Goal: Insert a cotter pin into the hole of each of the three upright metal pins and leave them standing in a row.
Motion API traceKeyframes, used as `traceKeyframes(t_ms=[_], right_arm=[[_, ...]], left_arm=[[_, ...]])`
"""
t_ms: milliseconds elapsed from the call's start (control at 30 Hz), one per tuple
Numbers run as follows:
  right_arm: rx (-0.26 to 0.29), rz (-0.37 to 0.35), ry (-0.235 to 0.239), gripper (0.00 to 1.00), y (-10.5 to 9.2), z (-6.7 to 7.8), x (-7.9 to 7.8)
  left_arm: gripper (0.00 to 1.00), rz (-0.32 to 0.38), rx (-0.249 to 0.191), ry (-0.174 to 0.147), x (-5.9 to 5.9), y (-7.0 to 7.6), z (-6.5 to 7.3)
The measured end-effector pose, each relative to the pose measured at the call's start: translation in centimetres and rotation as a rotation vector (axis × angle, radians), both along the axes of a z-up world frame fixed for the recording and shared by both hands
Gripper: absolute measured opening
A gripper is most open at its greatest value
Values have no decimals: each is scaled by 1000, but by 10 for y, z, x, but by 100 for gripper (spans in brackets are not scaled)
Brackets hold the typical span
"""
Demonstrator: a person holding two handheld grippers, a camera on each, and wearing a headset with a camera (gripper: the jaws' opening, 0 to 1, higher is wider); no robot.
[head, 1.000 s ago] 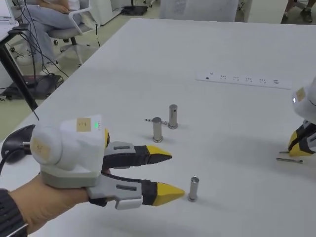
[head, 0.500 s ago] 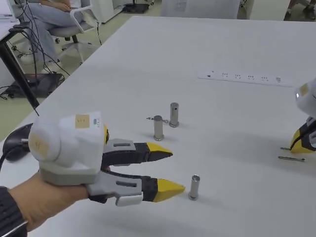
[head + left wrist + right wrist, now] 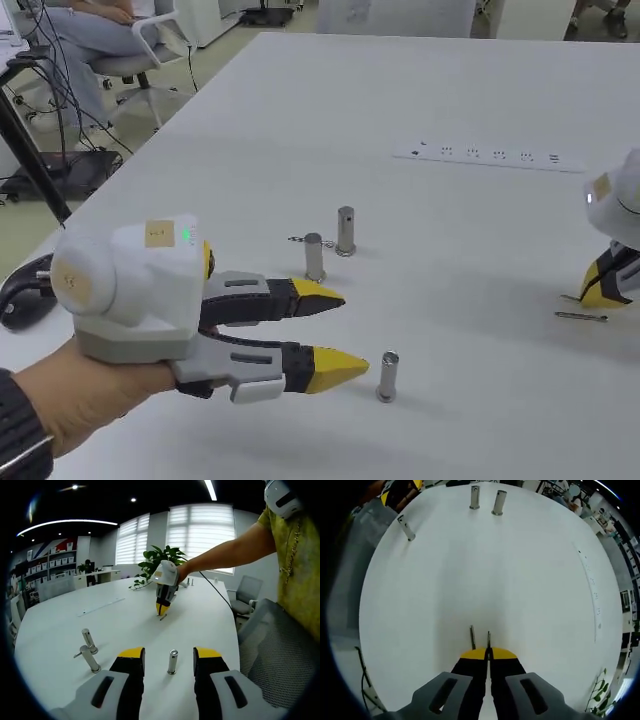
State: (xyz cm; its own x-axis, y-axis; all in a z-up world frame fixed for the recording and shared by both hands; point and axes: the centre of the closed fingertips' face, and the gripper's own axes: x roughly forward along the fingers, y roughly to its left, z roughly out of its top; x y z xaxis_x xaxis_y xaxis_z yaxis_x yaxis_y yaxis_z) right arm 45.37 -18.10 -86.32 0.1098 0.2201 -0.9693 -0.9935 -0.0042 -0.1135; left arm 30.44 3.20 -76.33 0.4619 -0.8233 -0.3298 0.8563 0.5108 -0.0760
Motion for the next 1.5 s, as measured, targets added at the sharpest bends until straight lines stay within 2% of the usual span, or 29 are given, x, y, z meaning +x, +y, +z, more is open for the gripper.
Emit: traceKeyframes(t_ms=[200,567,800,967,1167,1367,1500], right_arm=[[1,6,-5,2,3,10,-7],[75,75,-9,2,40,59,-43],[111,155,-9,2,71,94,-86],[133,199,-5,2,89,113,-114],[144,246,6,2,106,127,-142],[172,265,11,2,120,138,-157],[166,278,7,2,123,139,-162]], left_arm=[[36,-9,-4,-10,3,-2,6],[36,-43,-18,-50,6,-13,20],[34,-102,-21,-96,2,-31,36],[32,-140,-22,-123,-2,-44,46],[28,-176,-6,-156,-5,-59,50],[23,-206,7,-167,-8,-69,48],[20,-229,14,-173,-13,-74,47]])
